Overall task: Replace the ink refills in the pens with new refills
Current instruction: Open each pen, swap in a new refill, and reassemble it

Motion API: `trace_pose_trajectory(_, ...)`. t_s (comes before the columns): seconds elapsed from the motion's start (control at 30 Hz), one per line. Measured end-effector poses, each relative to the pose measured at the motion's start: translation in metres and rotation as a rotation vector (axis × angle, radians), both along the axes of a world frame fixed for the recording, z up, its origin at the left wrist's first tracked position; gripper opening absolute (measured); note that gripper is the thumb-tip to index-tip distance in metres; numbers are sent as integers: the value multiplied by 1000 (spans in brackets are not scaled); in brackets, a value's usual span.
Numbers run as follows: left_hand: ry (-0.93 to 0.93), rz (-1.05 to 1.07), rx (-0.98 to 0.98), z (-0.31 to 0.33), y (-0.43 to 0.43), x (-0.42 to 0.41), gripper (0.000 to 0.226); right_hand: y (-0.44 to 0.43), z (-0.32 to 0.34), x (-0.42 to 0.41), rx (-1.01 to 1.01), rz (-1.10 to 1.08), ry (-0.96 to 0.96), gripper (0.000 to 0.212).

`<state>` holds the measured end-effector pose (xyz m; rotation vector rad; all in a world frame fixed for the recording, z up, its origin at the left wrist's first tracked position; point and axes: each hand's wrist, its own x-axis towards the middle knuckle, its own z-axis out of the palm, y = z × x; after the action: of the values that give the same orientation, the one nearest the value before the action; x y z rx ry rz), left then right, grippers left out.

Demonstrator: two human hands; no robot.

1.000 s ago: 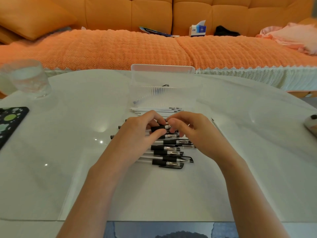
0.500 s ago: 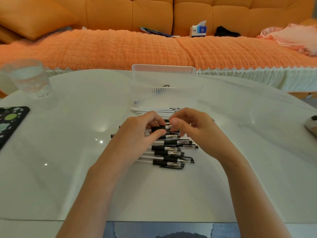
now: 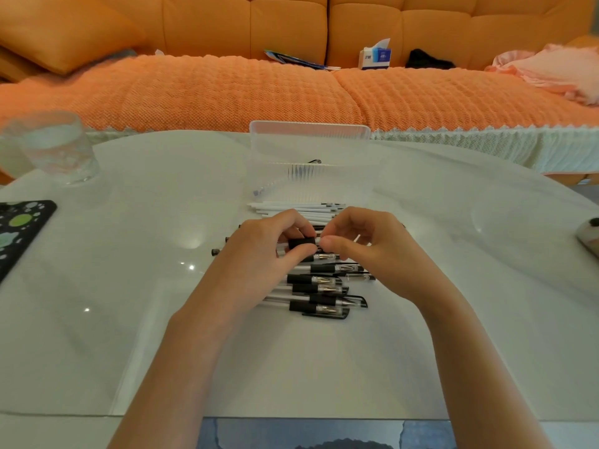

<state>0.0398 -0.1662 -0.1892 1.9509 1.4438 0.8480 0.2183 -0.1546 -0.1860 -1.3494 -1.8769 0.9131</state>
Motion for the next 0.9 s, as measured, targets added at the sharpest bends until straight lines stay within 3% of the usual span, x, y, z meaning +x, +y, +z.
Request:
trace_pose_trajectory(0.13, 1, -2, 0, 2, 0, 2, 11, 1, -1, 1, -4, -63, 12, 40)
trace_pose_trajectory(0.33, -8, -6, 18, 0, 1, 2, 11, 0, 1, 4, -2, -3, 40, 10)
trace_pose_trajectory(0.5, -23, -8, 44, 2, -1, 6, 13, 1, 1, 5, -11, -36, 56, 24)
trace_pose_trajectory(0.7, -52, 23, -35, 1, -2, 4, 20, 2, -1, 5, 10, -85, 78, 24)
trace_pose_trajectory(0.9, -76, 107, -2, 3, 0, -2, 6, 1, -1, 6, 4, -85, 50, 27)
